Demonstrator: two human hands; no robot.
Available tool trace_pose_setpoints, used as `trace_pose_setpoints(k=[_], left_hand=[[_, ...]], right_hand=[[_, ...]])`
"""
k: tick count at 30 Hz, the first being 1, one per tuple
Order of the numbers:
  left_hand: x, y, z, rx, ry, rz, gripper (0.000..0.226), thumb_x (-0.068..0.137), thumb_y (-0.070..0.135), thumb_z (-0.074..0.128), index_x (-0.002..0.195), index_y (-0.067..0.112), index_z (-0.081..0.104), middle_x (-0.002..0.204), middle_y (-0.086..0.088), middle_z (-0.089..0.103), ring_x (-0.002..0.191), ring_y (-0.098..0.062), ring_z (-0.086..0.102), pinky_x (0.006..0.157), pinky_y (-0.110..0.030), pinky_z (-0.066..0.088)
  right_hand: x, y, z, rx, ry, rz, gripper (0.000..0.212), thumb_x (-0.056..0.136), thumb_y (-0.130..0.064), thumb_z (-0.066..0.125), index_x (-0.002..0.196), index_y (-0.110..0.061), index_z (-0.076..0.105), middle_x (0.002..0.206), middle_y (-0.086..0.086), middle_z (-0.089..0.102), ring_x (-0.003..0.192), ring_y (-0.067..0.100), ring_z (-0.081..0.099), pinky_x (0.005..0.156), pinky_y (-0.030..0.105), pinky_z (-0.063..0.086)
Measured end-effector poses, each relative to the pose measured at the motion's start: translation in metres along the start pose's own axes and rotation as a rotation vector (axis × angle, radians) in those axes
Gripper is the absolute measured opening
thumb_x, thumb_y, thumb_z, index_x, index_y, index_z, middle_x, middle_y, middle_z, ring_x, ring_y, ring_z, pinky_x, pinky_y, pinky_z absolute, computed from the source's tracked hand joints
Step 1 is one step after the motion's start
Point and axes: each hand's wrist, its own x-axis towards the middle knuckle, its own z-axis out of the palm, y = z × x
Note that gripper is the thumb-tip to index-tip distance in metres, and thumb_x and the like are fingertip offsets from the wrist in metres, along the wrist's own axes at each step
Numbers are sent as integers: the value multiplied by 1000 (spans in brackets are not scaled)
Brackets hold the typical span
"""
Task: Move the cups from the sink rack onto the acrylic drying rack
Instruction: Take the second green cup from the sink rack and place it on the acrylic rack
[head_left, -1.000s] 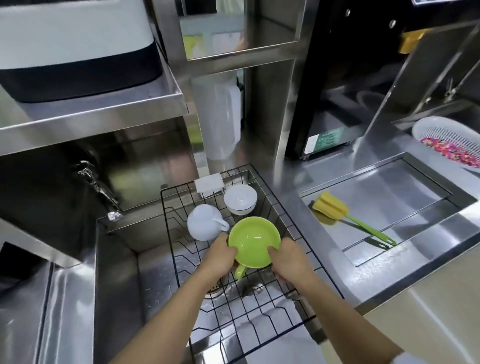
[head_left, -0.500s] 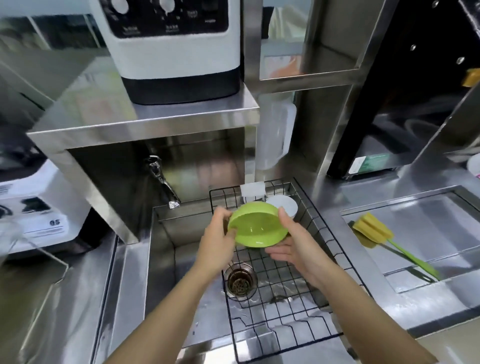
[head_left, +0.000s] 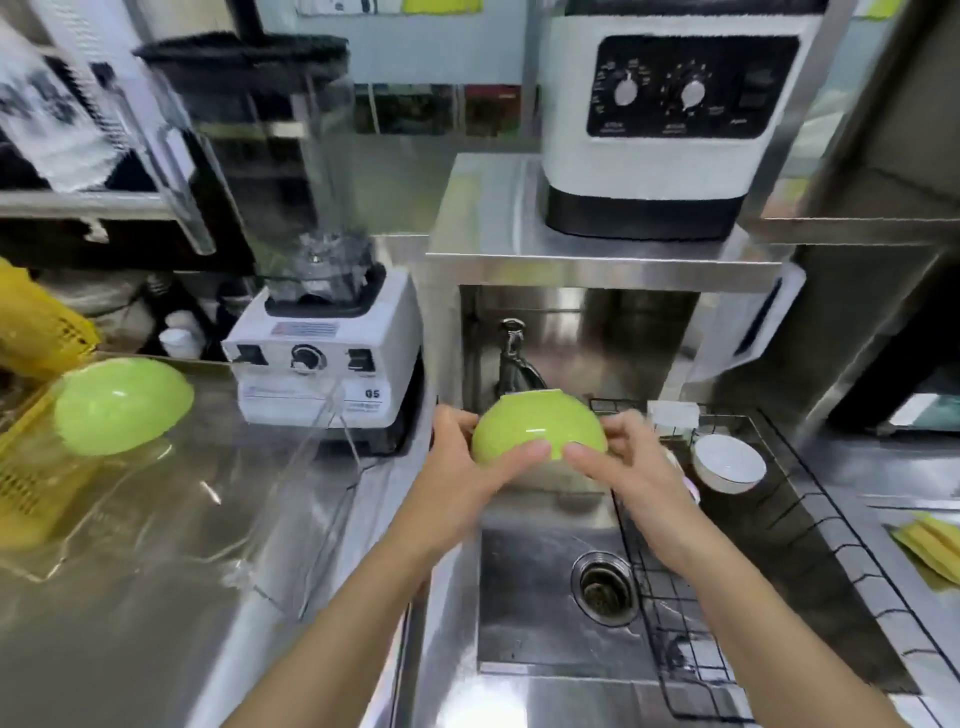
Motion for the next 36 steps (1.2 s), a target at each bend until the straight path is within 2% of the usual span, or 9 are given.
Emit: trace_pose_setpoints(k=[4, 8, 10, 14, 18, 24, 29, 32, 36], left_hand=[[-21, 15, -66, 25, 73, 96, 76, 38, 53, 79, 99, 30, 40, 112, 2, 56, 99, -7, 59, 80, -21, 49], [-39, 25, -134, 87, 84, 156, 80, 39, 44, 84, 105, 36, 40, 120, 15, 51, 103, 10, 52, 77, -10, 45], [-45, 25, -167, 150, 94, 166, 83, 39, 43, 88, 106, 38, 40, 121, 15, 52, 113, 6, 49, 87, -15, 44], [-45, 18, -223, 296, 53, 135, 87, 50, 18, 90, 119, 26, 39, 128, 8, 50, 119, 0, 46, 92, -5, 36], [-36, 6, -259, 424, -12, 99, 91, 53, 12, 89, 124, 22, 33, 130, 8, 43, 123, -3, 39, 91, 2, 29], [-15, -15, -286, 519, -93, 0, 95, 48, 20, 91, 123, 26, 32, 135, 6, 44, 126, -11, 43, 110, -37, 35], [-5, -23, -291, 592, -91, -51, 98, 44, 31, 89, 124, 28, 32, 131, 5, 47, 122, -15, 47, 105, -43, 39], [0, -25, -292, 601, -104, -81, 100, 43, 35, 88, 125, 29, 31, 131, 5, 47, 123, -16, 47, 105, -44, 39], [6, -28, -292, 631, -120, -100, 96, 42, 37, 86, 122, 31, 34, 127, 5, 49, 119, -16, 50, 102, -44, 42]], right_hand=[[-1, -29, 51, -31, -108, -183, 59, 46, -30, 79, 95, -21, 47, 100, -2, 57, 83, -5, 59, 73, 10, 49], [3, -51, 105, -119, -229, -293, 87, 29, -54, 84, 103, -37, 43, 114, -9, 54, 104, -3, 55, 87, 18, 47], [8, -58, 132, -204, -290, -313, 93, 32, -54, 84, 112, -42, 39, 122, -17, 51, 113, -4, 51, 95, 19, 42], [16, -62, 184, -433, -356, -337, 96, 44, -44, 87, 118, -52, 28, 127, -15, 44, 123, 7, 41, 104, 29, 33], [21, -57, 225, -677, -328, -345, 101, 52, -45, 84, 133, -34, 25, 127, -8, 43, 120, 15, 27, 97, 30, 28], [31, -50, 255, -841, -287, -334, 97, 50, -54, 81, 128, -26, 29, 125, -1, 48, 105, 13, 26, 94, 28, 22], [40, -46, 265, -959, -274, -349, 98, 51, -58, 78, 129, -24, 30, 134, 2, 41, 125, 19, 25, 98, 28, 16], [45, -46, 268, -986, -284, -331, 100, 52, -59, 77, 131, -23, 28, 136, 1, 41, 128, 19, 25, 103, 32, 16], [49, -46, 267, -980, -305, -298, 96, 52, -60, 77, 127, -22, 30, 128, 3, 48, 124, 20, 32, 93, 28, 14]])
